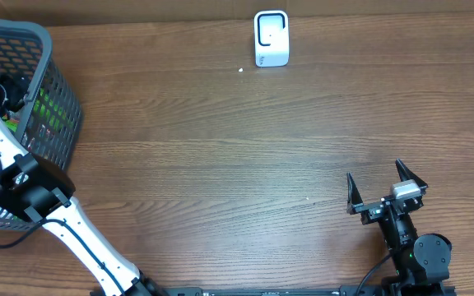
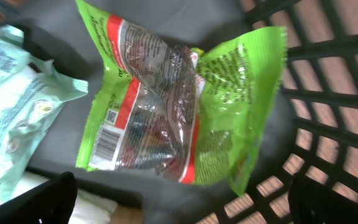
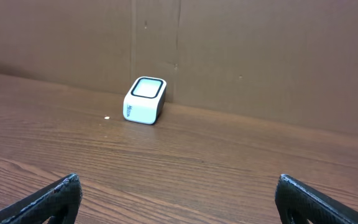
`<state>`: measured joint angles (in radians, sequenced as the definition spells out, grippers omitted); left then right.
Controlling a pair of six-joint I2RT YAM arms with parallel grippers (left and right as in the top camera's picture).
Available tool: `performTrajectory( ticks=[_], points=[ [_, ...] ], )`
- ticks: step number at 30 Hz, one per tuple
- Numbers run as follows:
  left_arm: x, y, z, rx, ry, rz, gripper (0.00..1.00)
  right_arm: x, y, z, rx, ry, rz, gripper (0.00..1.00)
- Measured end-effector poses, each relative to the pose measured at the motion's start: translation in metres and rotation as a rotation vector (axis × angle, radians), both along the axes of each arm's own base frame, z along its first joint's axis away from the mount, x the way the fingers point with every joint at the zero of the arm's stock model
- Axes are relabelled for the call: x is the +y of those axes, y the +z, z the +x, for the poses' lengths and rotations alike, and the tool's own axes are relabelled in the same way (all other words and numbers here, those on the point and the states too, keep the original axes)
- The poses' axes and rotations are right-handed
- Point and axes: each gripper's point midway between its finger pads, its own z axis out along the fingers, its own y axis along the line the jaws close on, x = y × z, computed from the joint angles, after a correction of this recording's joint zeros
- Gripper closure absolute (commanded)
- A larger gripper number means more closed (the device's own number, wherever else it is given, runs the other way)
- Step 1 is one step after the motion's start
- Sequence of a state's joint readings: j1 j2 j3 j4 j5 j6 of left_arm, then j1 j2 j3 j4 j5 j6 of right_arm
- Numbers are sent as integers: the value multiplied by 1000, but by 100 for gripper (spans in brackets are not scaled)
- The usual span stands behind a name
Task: Scan the item barcode
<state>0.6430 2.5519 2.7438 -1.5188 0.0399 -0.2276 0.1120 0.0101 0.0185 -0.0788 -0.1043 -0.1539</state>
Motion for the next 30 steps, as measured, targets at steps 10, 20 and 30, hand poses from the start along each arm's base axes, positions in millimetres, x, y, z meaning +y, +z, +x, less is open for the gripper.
performTrajectory(
  ticks=[10, 20, 30],
  points=[
    [-23, -71, 15, 117, -53, -56, 0, 0, 0, 0, 0, 0, 0, 0],
    [-20, -82, 15, 147, -52, -31, 0, 0, 0, 0, 0, 0, 0, 0],
    [-21, -87, 14, 158, -62, -35, 30, 0, 0, 0, 0, 0, 0, 0]
  ],
)
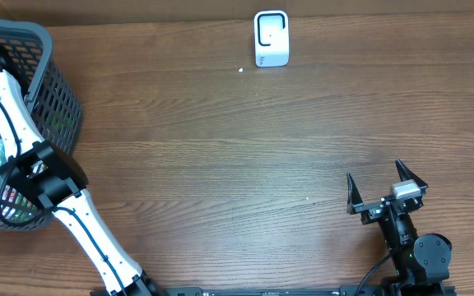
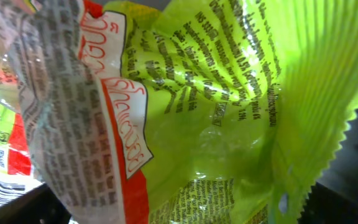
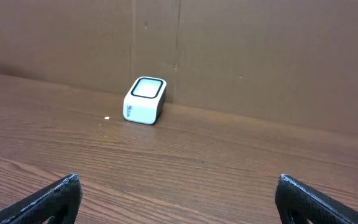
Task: Scan the item barcode
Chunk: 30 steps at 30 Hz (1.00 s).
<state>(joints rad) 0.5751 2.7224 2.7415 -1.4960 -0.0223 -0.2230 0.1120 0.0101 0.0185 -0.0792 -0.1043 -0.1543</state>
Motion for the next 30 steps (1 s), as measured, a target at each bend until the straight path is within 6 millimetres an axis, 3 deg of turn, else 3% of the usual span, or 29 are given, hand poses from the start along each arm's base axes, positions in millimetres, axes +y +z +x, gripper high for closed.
performTrajectory(
  ticks=[1, 2, 14, 21, 23, 27, 30],
  points=[
    [0, 0, 0, 3, -13, 0, 68, 0, 0, 0, -1, 0, 0, 0],
    [-1, 0, 1, 1, -22, -2, 96, 0, 0, 0, 0, 0, 0, 0],
    [-12, 5, -2, 5, -51, -46, 96, 0, 0, 0, 0, 0, 1, 0],
    [-16, 27, -4, -18, -51, -52, 96, 0, 0, 0, 0, 0, 0, 0],
    [-13, 40, -3, -42, -48, -35, 96, 0, 0, 0, 0, 0, 0, 0],
    [-10, 93, -6, -126, -42, 27, 96, 0, 0, 0, -1, 0, 0, 0],
    [-11, 170, -19, -236, -32, 129, 96, 0, 0, 0, -1, 0, 0, 0]
  ],
)
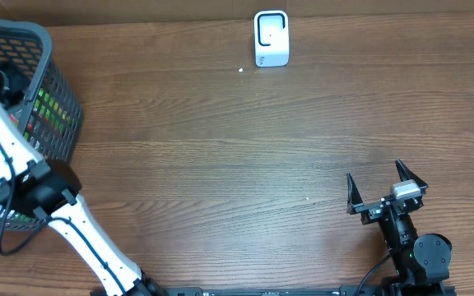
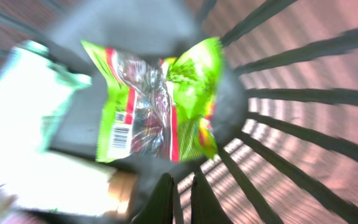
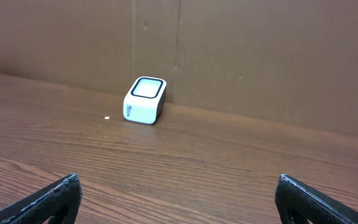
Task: Scan the item barcode
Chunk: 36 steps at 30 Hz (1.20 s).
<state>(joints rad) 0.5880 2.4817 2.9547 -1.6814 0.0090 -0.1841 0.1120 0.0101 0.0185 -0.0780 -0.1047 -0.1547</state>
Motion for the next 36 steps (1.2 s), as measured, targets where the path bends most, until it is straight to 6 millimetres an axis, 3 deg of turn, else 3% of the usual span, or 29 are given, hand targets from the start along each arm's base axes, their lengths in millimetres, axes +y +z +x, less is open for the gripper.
performTrajectory(
  ticks=[2, 3, 4, 5, 6, 7, 8, 12, 19, 25, 31, 36],
  points=[
    [-3, 40, -9, -65, 7, 56, 96, 0, 0, 0, 0, 0, 0, 0],
    [-4, 59, -14, -96, 14, 86, 90, 0, 0, 0, 1, 0, 0, 0],
    [-6, 74, -18, -122, 18, 110, 78, 0, 0, 0, 0, 0, 0, 0],
    [-7, 88, -22, -146, 25, 134, 51, 0, 0, 0, 1, -1, 1, 0],
    [-7, 97, -25, -163, 30, 151, 40, 0, 0, 0, 1, 0, 1, 0],
    [-8, 104, -28, -177, 43, 160, 12, 0, 0, 0, 0, 0, 0, 0],
    [-8, 105, -29, -178, 46, 164, 0, 0, 0, 0, 0, -1, 0, 0],
    [-3, 83, -25, -127, 57, 134, 0, 0, 0, 0, 1, -1, 0, 0],
    [17, -14, -8, 38, 83, 20, 0, 0, 0, 0, 1, 0, 0, 0],
    [22, -94, 0, 146, 79, -70, 0, 0, 0, 0, 1, 0, 0, 0],
    [18, -161, 1, 235, 72, -148, 0, 0, 0, 0, 1, -1, 1, 0],
    [15, -176, 5, 264, 49, -141, 4, 0, 0, 0, 0, 0, 0, 0]
  ],
)
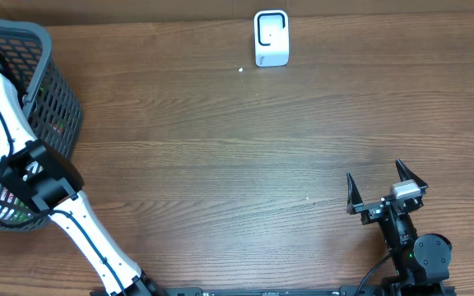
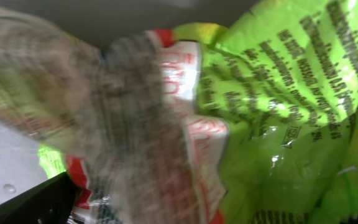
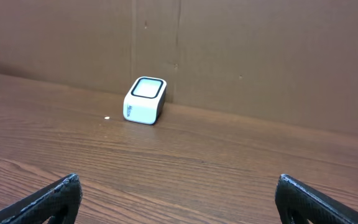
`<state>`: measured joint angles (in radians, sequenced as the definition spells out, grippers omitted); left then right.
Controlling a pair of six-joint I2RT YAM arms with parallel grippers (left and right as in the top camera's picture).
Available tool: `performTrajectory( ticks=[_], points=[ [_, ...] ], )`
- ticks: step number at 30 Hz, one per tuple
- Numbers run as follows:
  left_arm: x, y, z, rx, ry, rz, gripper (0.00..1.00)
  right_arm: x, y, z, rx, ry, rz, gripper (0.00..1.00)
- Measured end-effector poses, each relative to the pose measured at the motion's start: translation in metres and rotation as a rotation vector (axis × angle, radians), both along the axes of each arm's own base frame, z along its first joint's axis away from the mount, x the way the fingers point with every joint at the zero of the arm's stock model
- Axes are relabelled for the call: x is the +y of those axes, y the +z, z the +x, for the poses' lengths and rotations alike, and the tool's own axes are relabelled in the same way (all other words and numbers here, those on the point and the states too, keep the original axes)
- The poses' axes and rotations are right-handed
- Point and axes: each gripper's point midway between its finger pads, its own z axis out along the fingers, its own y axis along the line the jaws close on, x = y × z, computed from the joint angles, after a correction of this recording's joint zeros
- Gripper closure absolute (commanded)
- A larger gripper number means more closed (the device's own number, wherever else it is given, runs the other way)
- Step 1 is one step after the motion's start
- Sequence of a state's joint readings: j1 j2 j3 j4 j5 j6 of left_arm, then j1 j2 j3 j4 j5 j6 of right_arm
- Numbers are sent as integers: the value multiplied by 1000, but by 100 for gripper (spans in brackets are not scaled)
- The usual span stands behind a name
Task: Scan the item barcode
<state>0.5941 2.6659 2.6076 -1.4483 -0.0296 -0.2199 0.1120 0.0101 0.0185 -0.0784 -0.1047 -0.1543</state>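
Note:
A green and red snack bag point(image 2: 272, 93) with printed text fills the left wrist view, very close and blurred; it lies inside the grey basket point(image 1: 56, 99). My left gripper point(image 2: 179, 202) is down against it, open. Only its left finger point(image 2: 45, 199) shows, at the frame's lower left; the other is hidden by the bag. In the overhead view the left arm point(image 1: 31, 177) reaches into the basket. The white scanner point(image 1: 271, 38) stands at the table's far edge, also seen as the scanner point(image 3: 145, 100). My right gripper point(image 1: 385, 185) rests open at the front right, with nothing between its fingers.
The basket stands at the table's left edge and holds a pale blue packet besides the snack bag. A brown cardboard wall point(image 3: 229, 50) backs the table behind the scanner. Bare wooden tabletop point(image 1: 237, 164) lies between basket, scanner and right arm.
My left gripper was shut and raised above the snack bag, which lay on the basket floor. Now it is down close against the bag with its fingers apart. The right arm is unchanged.
My left gripper hung open over the snack bag in the basket. Then it was pressed close to the bag. After that it stood higher, shut and empty, the bag still lying below. Now it is low on the bag again, open. The right arm stayed still.

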Motion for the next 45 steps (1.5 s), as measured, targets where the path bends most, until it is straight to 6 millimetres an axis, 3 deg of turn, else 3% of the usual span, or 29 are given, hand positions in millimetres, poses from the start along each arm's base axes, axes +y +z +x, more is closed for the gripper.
performTrajectory(
  ticks=[1, 2, 3, 4, 17, 21, 24, 26, 27, 31, 33, 37, 39, 42, 44, 45],
  points=[
    [-1, -2, 0, 4, -10, -1, 9, 0, 0, 0, 0, 0, 0, 0],
    [-3, -2, 1, 5, -23, -5, 21, 0, 0, 0, 1, 0, 0, 0],
    [-3, -3, 2, 4, -32, -9, 75, 0, 0, 0, 0, 0, 0, 0],
    [-5, -3, 2, 3, -43, -16, 96, 0, 0, 0, 0, 0, 0, 0],
    [-18, 13, 8, -46, -56, -79, 96, 0, 0, 0, 0, 0, 0, 0],
    [-14, 36, 7, -89, -40, -74, 96, 0, 0, 0, 0, 0, 0, 0],
    [-12, 83, 4, -154, -31, -17, 96, 0, 0, 0, 0, 0, 0, 0],
    [-10, 143, -2, -248, -23, 62, 96, 0, 0, 0, 1, 0, 0, 0],
    [-13, 183, -8, -311, -19, 117, 96, 0, 0, 0, 1, 0, 0, 0],
    [-29, 285, -37, -479, -15, 259, 96, 0, 0, 0, 0, -1, 0, 0],
    [-40, 326, -54, -553, -16, 318, 96, 0, 0, 0, 1, 0, 1, 0],
    [-63, 365, -75, -630, -35, 347, 96, 0, 0, 0, 0, -1, 0, 0],
    [-84, 371, -77, -647, -74, 322, 96, 0, 0, 0, 0, -1, 0, 0],
    [-140, 363, -65, -621, -213, 234, 96, 0, 0, 0, 0, 0, 0, 0],
    [-198, 349, -49, -586, -394, 165, 96, 0, 0, 0, 0, 0, 0, 0],
    [-209, 346, -46, -579, -431, 154, 96, 0, 0, 0, 1, -1, 0, 0]
  ],
)
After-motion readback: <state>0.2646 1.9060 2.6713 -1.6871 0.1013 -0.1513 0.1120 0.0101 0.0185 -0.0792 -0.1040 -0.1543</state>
